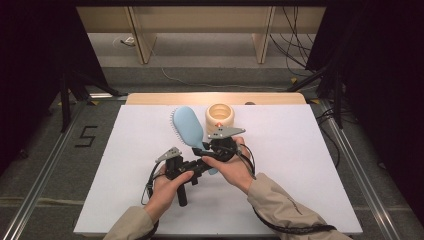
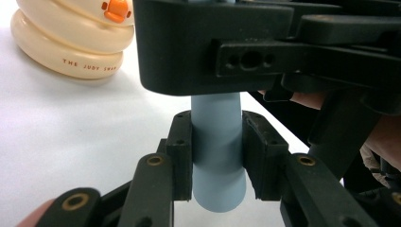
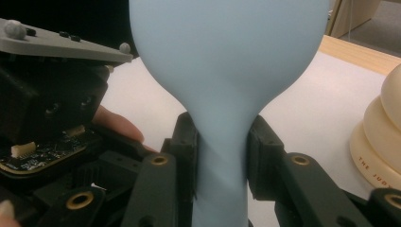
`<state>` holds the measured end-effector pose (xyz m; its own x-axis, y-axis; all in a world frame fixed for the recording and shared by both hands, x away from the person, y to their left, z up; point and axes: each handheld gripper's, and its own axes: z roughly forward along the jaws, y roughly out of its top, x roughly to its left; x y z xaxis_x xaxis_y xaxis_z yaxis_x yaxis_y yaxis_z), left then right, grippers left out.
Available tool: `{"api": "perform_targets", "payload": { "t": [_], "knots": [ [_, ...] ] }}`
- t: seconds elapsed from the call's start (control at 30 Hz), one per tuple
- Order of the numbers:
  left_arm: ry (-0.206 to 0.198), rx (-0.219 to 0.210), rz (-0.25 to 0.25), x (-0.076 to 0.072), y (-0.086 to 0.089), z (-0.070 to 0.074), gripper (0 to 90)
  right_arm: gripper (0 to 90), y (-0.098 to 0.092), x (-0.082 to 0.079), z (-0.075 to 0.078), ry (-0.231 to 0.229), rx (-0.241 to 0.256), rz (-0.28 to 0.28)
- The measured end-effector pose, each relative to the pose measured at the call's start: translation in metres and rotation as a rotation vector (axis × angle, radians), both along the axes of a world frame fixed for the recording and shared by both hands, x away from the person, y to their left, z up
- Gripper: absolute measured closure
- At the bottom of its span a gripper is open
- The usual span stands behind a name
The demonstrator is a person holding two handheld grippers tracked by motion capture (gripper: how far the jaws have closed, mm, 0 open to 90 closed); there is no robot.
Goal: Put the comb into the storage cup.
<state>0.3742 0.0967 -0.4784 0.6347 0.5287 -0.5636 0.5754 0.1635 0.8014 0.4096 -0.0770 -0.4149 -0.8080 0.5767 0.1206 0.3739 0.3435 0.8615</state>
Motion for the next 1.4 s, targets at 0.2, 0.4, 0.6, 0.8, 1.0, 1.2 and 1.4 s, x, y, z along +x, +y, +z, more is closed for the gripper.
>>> {"api": "perform_targets", "payload": {
  "t": [0.2, 0.4, 0.6, 0.8, 1.0, 1.2, 1.4],
  "knots": [
    [-0.006, -0.010, -0.008, -0.001, 0.000, 0.001, 65.6, 68.0, 0.001, 0.000, -0.001, 0.007, -0.005, 0.006],
    [-0.006, -0.016, -0.012, 0.000, 0.000, 0.001, 65.6, 66.2, 0.001, 0.000, -0.001, 0.010, -0.004, 0.006],
    [-0.007, -0.015, -0.011, 0.000, 0.000, 0.001, 65.6, 60.3, 0.001, 0.001, 0.000, 0.015, -0.005, 0.010],
    [-0.006, -0.014, -0.009, 0.000, 0.001, 0.001, 65.6, 48.8, 0.000, 0.002, 0.002, 0.028, -0.015, 0.014],
    [-0.005, -0.016, -0.008, 0.000, 0.001, 0.001, 65.7, 38.1, 0.000, 0.002, 0.003, 0.045, -0.008, 0.011],
    [-0.003, -0.014, -0.008, 0.000, 0.001, 0.001, 65.6, 26.7, -0.002, 0.003, 0.008, 0.045, -0.007, 0.016],
    [-0.004, -0.013, -0.006, 0.000, 0.001, 0.001, 65.6, 15.6, -0.007, 0.004, 0.017, 0.026, 0.018, 0.013]
  ]
}}
